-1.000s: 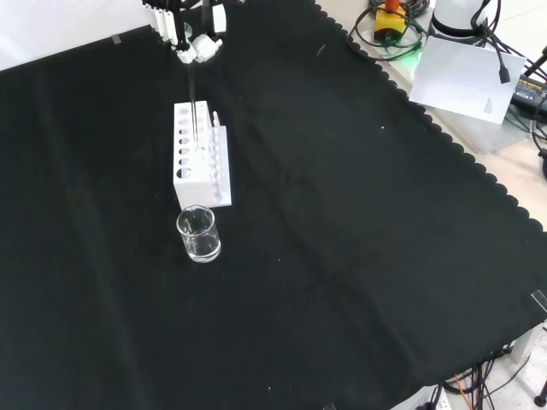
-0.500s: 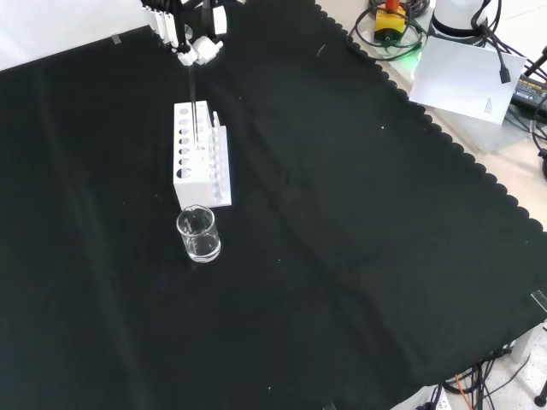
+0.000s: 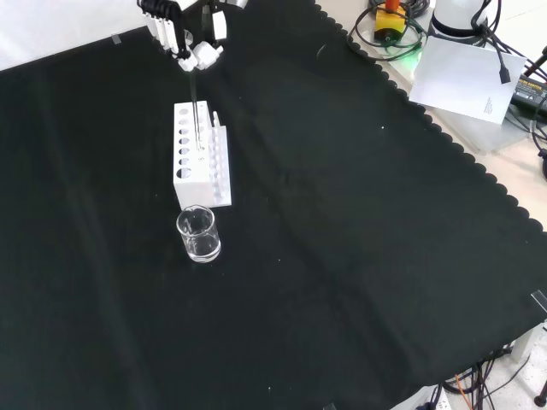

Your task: Put the glass rod back on the white test tube rack.

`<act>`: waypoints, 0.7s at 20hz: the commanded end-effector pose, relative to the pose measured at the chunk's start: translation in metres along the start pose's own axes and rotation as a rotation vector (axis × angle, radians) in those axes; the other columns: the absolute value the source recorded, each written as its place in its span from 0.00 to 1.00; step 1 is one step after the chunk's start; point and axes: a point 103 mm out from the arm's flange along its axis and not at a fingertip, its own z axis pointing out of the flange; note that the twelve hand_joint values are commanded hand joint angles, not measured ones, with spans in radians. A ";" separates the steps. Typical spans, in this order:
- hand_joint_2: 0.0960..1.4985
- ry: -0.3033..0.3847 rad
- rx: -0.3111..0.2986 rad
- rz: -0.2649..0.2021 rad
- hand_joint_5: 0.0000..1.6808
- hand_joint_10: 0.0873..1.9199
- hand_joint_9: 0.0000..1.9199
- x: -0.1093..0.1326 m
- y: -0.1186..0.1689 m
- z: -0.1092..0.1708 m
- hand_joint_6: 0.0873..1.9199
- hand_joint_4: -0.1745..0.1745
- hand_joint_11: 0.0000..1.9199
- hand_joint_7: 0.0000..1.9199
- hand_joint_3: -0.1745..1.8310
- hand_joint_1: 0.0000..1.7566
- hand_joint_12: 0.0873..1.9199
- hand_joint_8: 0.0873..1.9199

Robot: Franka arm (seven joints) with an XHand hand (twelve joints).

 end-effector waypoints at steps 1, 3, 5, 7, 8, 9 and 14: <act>0.20 0.004 0.011 0.010 0.85 0.25 0.98 -0.003 0.001 0.006 0.15 0.00 0.88 0.76 0.62 0.77 0.34 0.39; 0.20 0.005 0.017 0.012 0.85 0.25 0.98 -0.003 0.002 0.011 0.15 0.00 0.88 0.76 0.62 0.77 0.34 0.39; 0.20 0.008 0.023 0.014 0.85 0.25 0.98 -0.004 0.004 0.015 0.15 0.00 0.88 0.76 0.62 0.77 0.34 0.39; 0.20 0.013 0.032 0.015 0.85 0.25 0.98 -0.007 0.006 0.024 0.15 0.00 0.88 0.76 0.62 0.77 0.34 0.39; 0.20 0.015 0.035 0.016 0.85 0.25 0.98 -0.008 0.006 0.027 0.15 0.00 0.88 0.76 0.62 0.77 0.34 0.39; 0.20 0.019 0.038 0.015 0.85 0.25 0.98 -0.010 0.007 0.031 0.15 0.00 0.88 0.76 0.62 0.77 0.34 0.39; 0.20 0.032 0.053 0.018 0.85 0.25 0.98 -0.018 0.012 0.044 0.15 0.00 0.88 0.76 0.62 0.77 0.34 0.39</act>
